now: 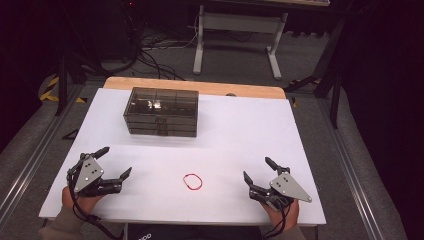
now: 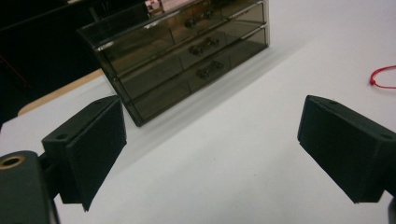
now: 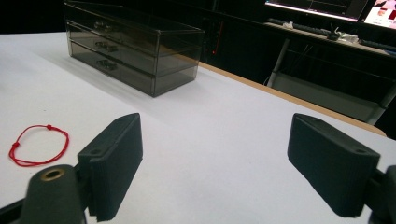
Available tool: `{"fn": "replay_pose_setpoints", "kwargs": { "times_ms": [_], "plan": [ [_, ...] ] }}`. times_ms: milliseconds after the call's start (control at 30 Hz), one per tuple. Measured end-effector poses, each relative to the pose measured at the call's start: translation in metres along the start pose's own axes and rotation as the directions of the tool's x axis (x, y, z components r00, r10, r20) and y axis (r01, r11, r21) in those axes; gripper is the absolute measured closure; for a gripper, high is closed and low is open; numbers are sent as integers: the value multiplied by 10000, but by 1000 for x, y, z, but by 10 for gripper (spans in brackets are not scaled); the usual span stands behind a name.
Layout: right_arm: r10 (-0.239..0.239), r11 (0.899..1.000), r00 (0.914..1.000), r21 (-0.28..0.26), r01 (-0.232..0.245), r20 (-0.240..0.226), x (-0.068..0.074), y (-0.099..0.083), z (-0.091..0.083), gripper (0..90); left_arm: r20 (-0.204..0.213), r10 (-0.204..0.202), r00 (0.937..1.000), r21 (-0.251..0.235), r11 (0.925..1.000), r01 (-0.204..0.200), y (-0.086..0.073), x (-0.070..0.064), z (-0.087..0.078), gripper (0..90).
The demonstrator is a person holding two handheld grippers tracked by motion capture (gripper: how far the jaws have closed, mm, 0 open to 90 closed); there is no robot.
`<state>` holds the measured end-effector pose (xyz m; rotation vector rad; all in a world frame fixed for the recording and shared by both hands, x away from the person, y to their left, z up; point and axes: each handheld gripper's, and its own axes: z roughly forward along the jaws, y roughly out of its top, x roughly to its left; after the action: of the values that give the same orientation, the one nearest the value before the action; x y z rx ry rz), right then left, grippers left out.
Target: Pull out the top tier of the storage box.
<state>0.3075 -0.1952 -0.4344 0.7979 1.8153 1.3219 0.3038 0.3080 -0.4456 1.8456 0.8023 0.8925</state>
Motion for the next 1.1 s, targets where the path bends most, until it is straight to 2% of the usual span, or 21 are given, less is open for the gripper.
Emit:
{"fn": "replay_pose_setpoints", "kwargs": {
  "times_ms": [33, 67, 167, 233, 300, 333, 467, 533, 567, 600, 700, 800, 933, 1000, 1033, 1100],
  "plan": [
    [0, 10000, 10000, 0, 0, 0, 0, 0, 0, 190, 0, 0, 10000, 0, 10000, 0, 0, 0, 0, 98],
    [-30, 10000, 10000, -45, 30, 69, -2, -1, 2, 191, -194, 7, 9998, 124, 9999, -5, -1, 0, 1, 104],
    [84, 9999, 10000, 61, -84, 48, -5, -3, 5, 191, -176, -3, 9998, 231, 9997, 7, -3, -1, 2, 108],
    [40, 10000, 9999, 44, -41, 130, -6, -3, 5, 195, -115, 279, 9995, 409, 9988, -274, -3, -4, 4, 109],
    [65, 10000, 9998, 4, -65, 199, -7, -3, 7, 194, -48, 367, 9993, 473, 9982, -364, -3, -7, 5, 118],
    [-1, 10000, 9998, 41, 0, 216, -8, -2, 8, 194, -104, 640, 9979, 541, 9965, -633, -1, -10, 8, 122],
    [12, 9999, 9997, 154, -16, 231, -8, -5, 9, 197, -278, 930, 9953, 486, 9946, -916, 9, -14, 23, 148],
    [36, 9999, 9997, 145, -40, 258, -9, -5, 8, 197, -421, 1235, 9914, 631, 9907, -1208, 14, -15, 34, 163],
    [47, 9999, 9996, 122, -50, 264, -9, -5, 8, 197, -421, 1235, 9914, 631, 9907, -1208, 14, -15, 34, 172],
    [45, 9999, 9997, 156, -49, 252, -10, -6, 9, 197, -344, 1373, 9899, 709, 9883, -1347, 17, -16, 45, 175],
    [11, 9996, 9997, 289, -18, 249, -10, -7, 10, 197, -404, 1603, 9862, 662, 9853, -1574, 22, -17, 58, 215],
    [-8, 9994, 9996, 348, -2, 283, -10, -8, 9, 197, -472, 1451, 9883, 575, 9882, -1423, 28, -15, 71, 239],
    [-74, 9993, 9994, 355, 62, 348, -9, -8, 8, 197, -698, 1490, 9864, 538, 9879, -1454, 32, -13, 83, 292],
    [-95, 9992, 9991, 382, 79, 406, -9, -8, 8, 194, -1164, 1428, 9829, 546, 9890, -1372, 34, -12, 90, 325],
    [-129, 9990, 9990, 423, 111, 433, -9, -9, 8, 194, -1412, 1229, 9823, 469, 9920, -1174, 38, -11, 96, 361],
    [-162, 9987, 9988, 492, 139, 470, -9, -9, 10, 194, -1691, 1127, 9791, 371, 9935, -1079, 42, -10, 102, 393]
  ]
}}
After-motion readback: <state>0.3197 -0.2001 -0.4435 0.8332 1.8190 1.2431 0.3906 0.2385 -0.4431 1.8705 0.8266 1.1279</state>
